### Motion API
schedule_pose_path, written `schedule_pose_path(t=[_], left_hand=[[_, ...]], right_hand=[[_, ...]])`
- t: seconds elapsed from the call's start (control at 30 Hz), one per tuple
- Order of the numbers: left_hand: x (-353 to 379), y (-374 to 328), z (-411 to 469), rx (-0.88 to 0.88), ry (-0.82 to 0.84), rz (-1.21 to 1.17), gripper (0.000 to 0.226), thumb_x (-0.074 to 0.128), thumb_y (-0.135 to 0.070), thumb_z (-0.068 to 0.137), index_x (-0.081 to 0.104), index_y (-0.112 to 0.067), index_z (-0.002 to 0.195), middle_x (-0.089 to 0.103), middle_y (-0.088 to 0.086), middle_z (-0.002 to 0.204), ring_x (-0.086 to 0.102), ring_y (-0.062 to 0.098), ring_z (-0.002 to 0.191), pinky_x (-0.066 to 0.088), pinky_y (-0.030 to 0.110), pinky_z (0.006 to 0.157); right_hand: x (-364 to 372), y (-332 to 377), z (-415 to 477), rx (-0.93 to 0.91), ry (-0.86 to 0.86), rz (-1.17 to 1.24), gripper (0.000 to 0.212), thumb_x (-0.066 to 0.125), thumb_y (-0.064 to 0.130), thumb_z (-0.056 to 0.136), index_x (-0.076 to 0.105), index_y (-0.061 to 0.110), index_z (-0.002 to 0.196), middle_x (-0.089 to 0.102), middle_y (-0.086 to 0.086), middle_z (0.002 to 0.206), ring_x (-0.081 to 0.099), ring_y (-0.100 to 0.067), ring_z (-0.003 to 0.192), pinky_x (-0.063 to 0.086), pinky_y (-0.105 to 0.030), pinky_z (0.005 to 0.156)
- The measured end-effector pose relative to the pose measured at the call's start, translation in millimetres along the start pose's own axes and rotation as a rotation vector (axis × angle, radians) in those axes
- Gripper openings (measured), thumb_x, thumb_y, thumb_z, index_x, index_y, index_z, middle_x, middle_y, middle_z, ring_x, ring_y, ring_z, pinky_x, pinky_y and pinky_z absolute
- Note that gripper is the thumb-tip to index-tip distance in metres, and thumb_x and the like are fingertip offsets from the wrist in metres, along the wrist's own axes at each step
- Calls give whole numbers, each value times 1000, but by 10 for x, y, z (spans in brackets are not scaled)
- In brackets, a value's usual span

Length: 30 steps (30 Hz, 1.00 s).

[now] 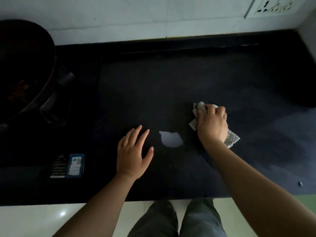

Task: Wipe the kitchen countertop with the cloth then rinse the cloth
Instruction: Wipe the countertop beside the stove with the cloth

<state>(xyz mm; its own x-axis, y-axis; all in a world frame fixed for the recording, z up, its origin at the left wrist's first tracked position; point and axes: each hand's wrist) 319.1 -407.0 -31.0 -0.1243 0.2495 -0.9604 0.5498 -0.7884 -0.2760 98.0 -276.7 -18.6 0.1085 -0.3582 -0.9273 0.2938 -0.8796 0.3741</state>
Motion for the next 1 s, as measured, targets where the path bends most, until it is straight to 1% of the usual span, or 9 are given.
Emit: schedule_pose_path(t=[0.17,0.27,0.33,0.43,0.5,0.63,0.73,0.9,1.0], left_hand=[[6,4,9,0,-5,-31,54,41,-48,88,39,-29,138,35,0,150,32,23,137,33,50,106],[-36,-4,-11,13,-2,-39,54,40,-47,89,40,-26,139,35,2,150,32,25,137,32,50,107],[-56,-17,-5,31,27,-34,55,38,-47,90,39,-24,140,34,4,151,30,27,138,30,49,109],[-68,-8,-27,26,43,-37,52,39,-42,92,38,-22,139,33,6,151,30,26,138,30,51,109],[-68,51,-101,-1,18,-21,50,38,-39,92,37,-23,139,35,6,150,33,24,137,34,52,107],[-44,170,-286,-19,35,2,53,28,-44,94,31,-24,144,27,5,154,23,24,142,23,47,113],[-45,167,-302,-24,14,-10,52,30,-43,94,32,-26,143,28,3,154,24,22,142,24,46,112],[-40,187,-278,-25,-4,-25,50,33,-44,93,35,-28,140,32,1,152,26,19,141,25,44,111],[-46,182,-273,-26,7,-8,50,32,-45,93,33,-28,141,31,1,152,25,20,141,25,44,111]], right_hand=[[-32,-36,-342,-339,141,58,36,48,39,92,52,18,121,48,-14,111,51,-33,101,47,-39,69],[-167,-303,-488,-489,137,24,36,53,38,90,56,19,120,51,-15,106,53,-35,97,49,-40,70],[-187,-397,-389,-399,88,14,36,51,40,90,55,21,119,50,-15,110,51,-36,99,48,-42,72],[-86,-225,-195,-126,63,54,37,43,44,93,49,20,121,44,-14,119,45,-34,109,44,-43,79],[-7,-29,-173,-50,57,86,39,43,42,93,48,16,122,43,-16,122,44,-35,111,42,-42,83],[-16,54,-392,-283,151,90,38,47,40,92,50,18,122,46,-13,117,46,-32,107,44,-39,77],[-102,-221,-612,-441,157,42,38,47,42,91,53,21,123,50,-10,111,49,-30,101,46,-39,74],[-133,-123,-377,-188,114,163,33,45,40,94,53,22,120,48,-10,113,48,-30,106,43,-37,81],[-100,223,-264,-190,103,354,33,44,42,93,52,26,121,44,-2,113,49,-23,104,42,-33,87]])
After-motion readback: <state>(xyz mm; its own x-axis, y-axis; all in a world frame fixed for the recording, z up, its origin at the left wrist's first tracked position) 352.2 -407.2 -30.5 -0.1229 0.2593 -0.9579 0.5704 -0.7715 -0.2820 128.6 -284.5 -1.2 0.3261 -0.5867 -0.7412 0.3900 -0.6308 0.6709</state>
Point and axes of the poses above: each hand's wrist, its own z-axis towards the middle knuckle, its own x-axis out of the palm, y = z × x
